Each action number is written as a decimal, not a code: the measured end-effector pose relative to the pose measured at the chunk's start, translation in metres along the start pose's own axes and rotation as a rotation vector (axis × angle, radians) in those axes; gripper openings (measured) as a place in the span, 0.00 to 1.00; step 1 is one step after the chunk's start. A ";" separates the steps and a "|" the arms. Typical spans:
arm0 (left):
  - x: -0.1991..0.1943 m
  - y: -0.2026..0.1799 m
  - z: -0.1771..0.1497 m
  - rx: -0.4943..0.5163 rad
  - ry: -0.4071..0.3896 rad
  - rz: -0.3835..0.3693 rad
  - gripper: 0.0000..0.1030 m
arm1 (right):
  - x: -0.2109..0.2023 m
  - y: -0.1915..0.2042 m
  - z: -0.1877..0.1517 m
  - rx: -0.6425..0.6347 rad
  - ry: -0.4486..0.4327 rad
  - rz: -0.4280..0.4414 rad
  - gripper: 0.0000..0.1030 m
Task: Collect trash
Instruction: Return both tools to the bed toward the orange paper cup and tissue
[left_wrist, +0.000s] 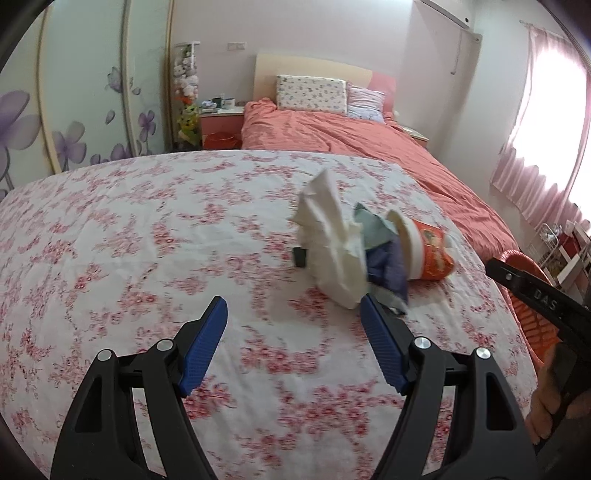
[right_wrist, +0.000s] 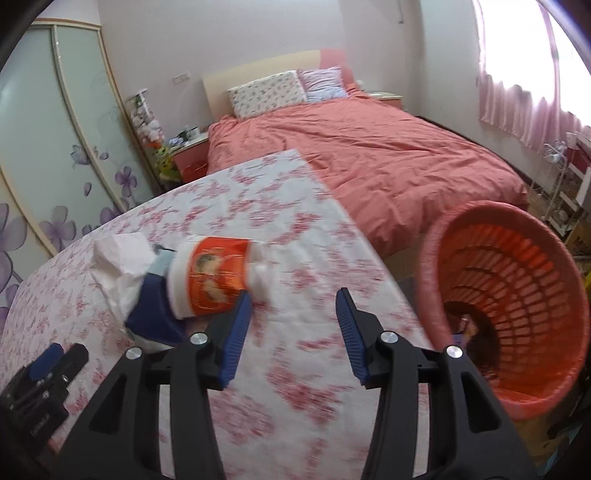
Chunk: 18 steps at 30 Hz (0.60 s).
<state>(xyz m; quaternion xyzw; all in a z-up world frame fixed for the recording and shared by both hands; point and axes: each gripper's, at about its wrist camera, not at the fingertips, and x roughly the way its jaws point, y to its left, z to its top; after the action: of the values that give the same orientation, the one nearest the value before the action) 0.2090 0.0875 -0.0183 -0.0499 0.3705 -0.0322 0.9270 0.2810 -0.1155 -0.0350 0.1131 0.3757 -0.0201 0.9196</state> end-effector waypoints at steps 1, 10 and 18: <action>0.000 0.002 0.000 -0.006 0.001 0.000 0.71 | 0.003 0.008 0.001 -0.007 0.004 0.007 0.50; -0.002 0.025 -0.002 -0.036 0.002 0.005 0.71 | 0.023 0.061 -0.003 -0.090 0.033 0.003 0.63; 0.000 0.034 -0.003 -0.056 0.013 0.003 0.71 | 0.036 0.075 -0.005 -0.133 0.044 -0.081 0.65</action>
<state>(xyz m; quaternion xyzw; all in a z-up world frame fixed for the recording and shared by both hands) 0.2076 0.1210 -0.0244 -0.0748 0.3775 -0.0208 0.9228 0.3125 -0.0395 -0.0497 0.0370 0.4007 -0.0298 0.9150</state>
